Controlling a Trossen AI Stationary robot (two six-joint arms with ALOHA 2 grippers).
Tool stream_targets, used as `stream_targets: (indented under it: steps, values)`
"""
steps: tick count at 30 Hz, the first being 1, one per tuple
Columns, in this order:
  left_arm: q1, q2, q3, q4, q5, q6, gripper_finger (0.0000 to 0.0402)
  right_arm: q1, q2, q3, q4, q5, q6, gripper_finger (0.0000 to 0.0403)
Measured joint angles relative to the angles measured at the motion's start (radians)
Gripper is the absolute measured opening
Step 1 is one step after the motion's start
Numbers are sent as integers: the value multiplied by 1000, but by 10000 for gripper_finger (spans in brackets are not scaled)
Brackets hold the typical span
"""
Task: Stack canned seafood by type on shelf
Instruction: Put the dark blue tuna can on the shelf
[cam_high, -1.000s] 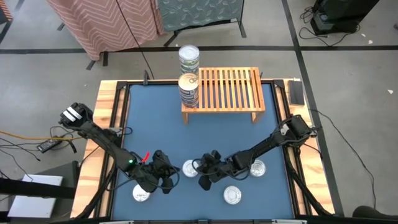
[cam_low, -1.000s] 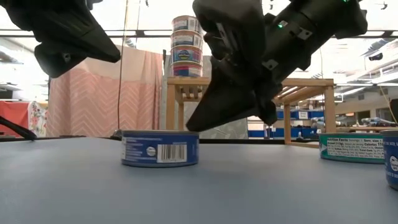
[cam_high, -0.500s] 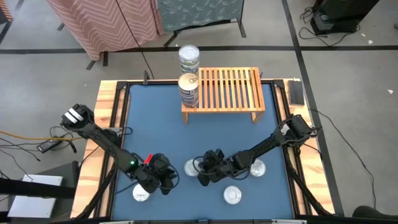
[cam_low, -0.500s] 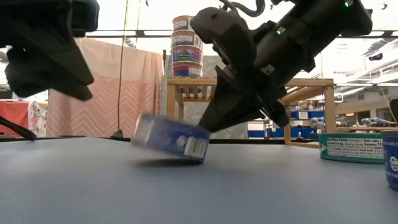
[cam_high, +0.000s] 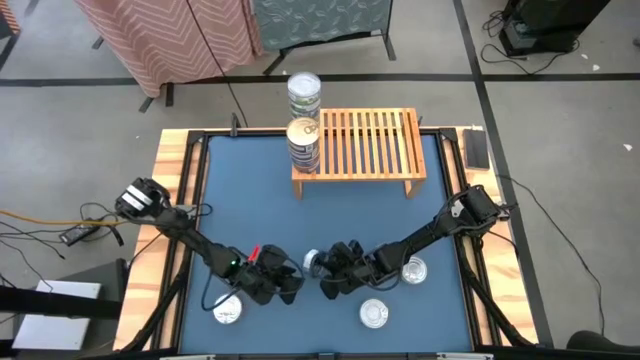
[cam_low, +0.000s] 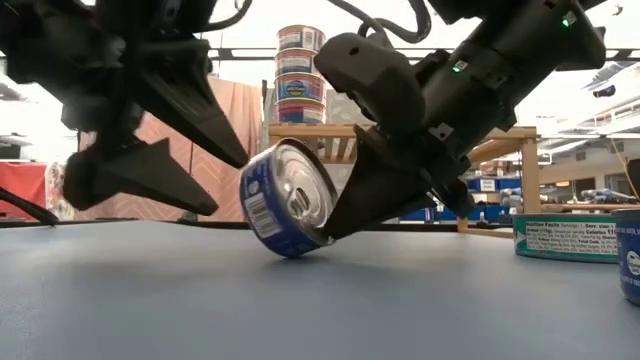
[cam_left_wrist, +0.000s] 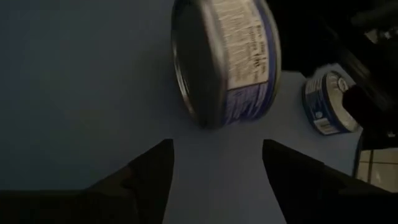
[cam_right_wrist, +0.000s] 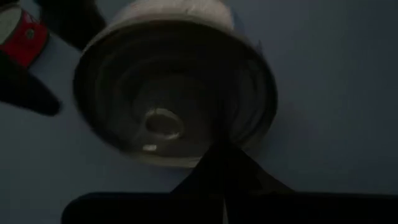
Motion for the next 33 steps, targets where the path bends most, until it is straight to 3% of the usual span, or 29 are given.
stream_targets:
  steps: [6, 16, 25, 33]
  values:
    - [33, -7, 0, -24, 36, 115, 249, 0, 0, 0, -1, -3, -1, 0]
    - [105, -9, 0, 78, -39, 145, 251, -14, 0, 1, -1, -3, -17, 0]
    - [121, -8, 0, 178, 6, 248, 251, -18, -1, 2, 12, -4, -28, 0]
    - [148, -8, 0, 152, 14, 322, 250, -30, -2, 2, 22, -5, -35, 0]
